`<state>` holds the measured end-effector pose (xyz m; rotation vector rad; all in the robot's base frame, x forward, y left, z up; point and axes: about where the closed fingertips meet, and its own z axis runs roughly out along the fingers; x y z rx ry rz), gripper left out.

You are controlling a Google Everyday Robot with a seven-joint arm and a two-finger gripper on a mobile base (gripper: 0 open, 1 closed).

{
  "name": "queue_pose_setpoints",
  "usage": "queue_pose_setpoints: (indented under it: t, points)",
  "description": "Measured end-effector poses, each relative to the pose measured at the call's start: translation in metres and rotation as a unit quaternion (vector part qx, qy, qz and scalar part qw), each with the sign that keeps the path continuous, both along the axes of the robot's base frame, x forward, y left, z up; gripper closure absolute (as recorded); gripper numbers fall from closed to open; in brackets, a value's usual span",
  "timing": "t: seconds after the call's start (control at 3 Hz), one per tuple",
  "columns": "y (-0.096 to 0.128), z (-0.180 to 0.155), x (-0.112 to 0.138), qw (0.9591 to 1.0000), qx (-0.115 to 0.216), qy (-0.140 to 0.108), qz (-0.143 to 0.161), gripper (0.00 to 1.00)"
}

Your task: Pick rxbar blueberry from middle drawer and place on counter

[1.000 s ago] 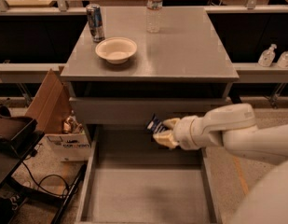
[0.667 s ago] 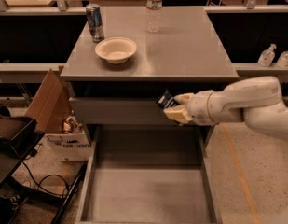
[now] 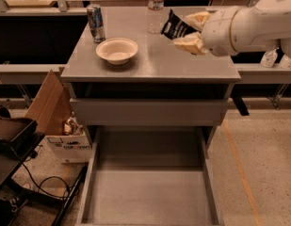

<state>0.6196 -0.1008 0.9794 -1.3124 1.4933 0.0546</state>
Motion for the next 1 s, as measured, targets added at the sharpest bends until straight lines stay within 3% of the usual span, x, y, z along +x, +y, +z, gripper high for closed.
queue_pose_setpoints:
  t: [0.33, 0.67, 1.0]
  points:
    - [0.013, 0.016, 0.004, 0.9981, -0.041, -0.039, 0.026, 1.0]
    - [0.016, 0.014, 0.004, 0.9969, -0.052, -0.049, 0.035, 1.0]
    - [0.003, 0.016, 0.024, 0.9966, -0.064, -0.044, 0.026, 1.0]
